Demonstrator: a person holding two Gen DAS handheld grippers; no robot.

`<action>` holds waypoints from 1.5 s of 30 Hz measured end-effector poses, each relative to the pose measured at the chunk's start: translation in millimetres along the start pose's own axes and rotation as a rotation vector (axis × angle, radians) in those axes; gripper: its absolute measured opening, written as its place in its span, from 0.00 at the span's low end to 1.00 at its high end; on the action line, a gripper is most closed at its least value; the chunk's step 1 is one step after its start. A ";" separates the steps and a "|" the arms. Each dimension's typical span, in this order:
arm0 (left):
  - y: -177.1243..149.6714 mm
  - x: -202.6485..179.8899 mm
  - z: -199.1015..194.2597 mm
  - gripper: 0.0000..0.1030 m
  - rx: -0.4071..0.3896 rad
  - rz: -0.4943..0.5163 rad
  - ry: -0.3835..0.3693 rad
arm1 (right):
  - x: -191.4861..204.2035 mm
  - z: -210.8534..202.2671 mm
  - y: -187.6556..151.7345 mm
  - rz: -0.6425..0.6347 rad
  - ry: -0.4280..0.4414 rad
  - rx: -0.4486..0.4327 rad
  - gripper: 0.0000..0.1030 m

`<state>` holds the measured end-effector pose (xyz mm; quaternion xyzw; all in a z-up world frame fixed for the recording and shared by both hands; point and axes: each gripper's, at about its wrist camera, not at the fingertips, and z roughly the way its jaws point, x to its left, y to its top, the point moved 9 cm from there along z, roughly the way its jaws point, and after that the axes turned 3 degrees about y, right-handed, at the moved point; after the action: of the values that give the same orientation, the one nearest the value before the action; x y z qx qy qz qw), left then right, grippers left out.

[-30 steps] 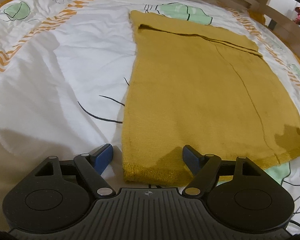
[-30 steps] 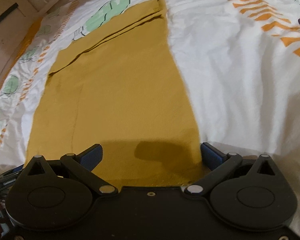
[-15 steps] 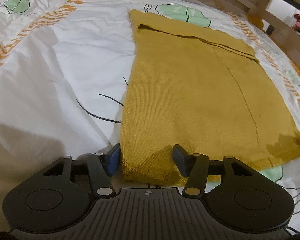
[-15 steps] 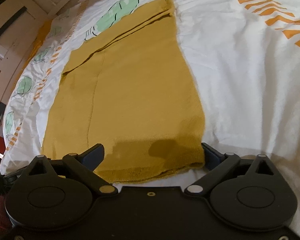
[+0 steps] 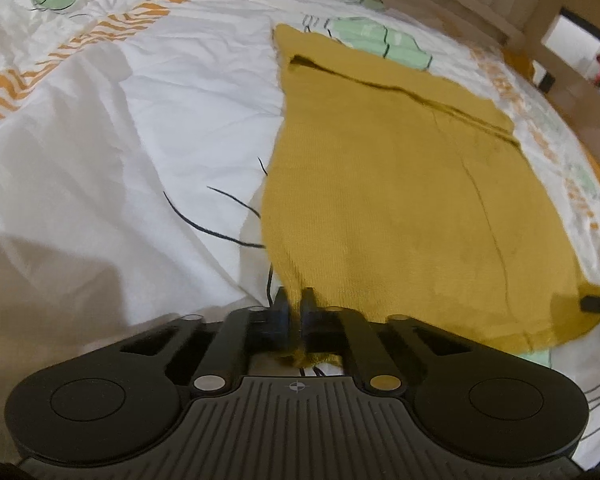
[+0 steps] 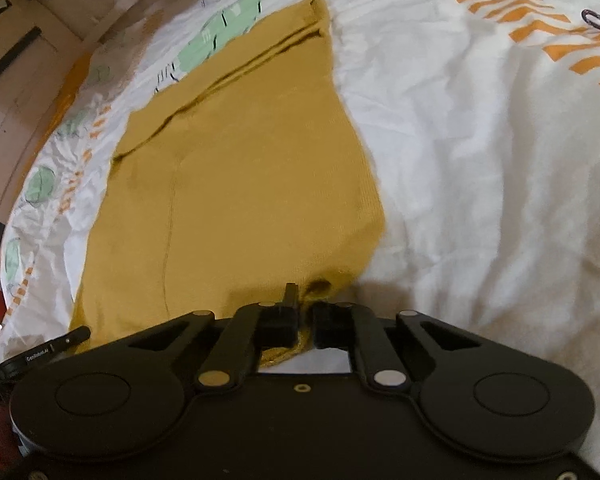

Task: Fold small clothes
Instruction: 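Grasp the sweater hem end with both grippers, then lift the hem with both grippers and fold it over toward the collar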

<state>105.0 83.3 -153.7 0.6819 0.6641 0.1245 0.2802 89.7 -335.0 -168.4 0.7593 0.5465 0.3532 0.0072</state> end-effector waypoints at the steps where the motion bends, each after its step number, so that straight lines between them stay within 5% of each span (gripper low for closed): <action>1: 1.3 0.6 -2.0 0.05 -0.007 -0.013 -0.004 | 0.3 -2.8 1.2 0.005 0.011 -0.016 0.12; 11: 31.7 -0.7 -29.4 0.04 -0.106 -0.131 -0.078 | 9.3 -22.8 22.9 0.046 0.136 -0.156 0.11; 21: 104.6 -8.1 -40.3 0.04 -0.227 -0.170 -0.154 | 26.8 -24.3 81.0 0.049 0.231 -0.280 0.11; 37: 228.1 -14.8 8.5 0.04 -0.323 -0.167 -0.161 | 24.3 14.1 206.4 0.020 0.243 -0.422 0.11; 45: 268.6 -12.1 67.3 0.04 -0.294 -0.168 -0.122 | 19.8 70.3 259.3 0.015 0.209 -0.426 0.11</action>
<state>365.0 67.4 -58.9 0.5820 0.6751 0.1550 0.4260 344.9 -396.5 -107.8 0.7039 0.4518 0.5374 0.1079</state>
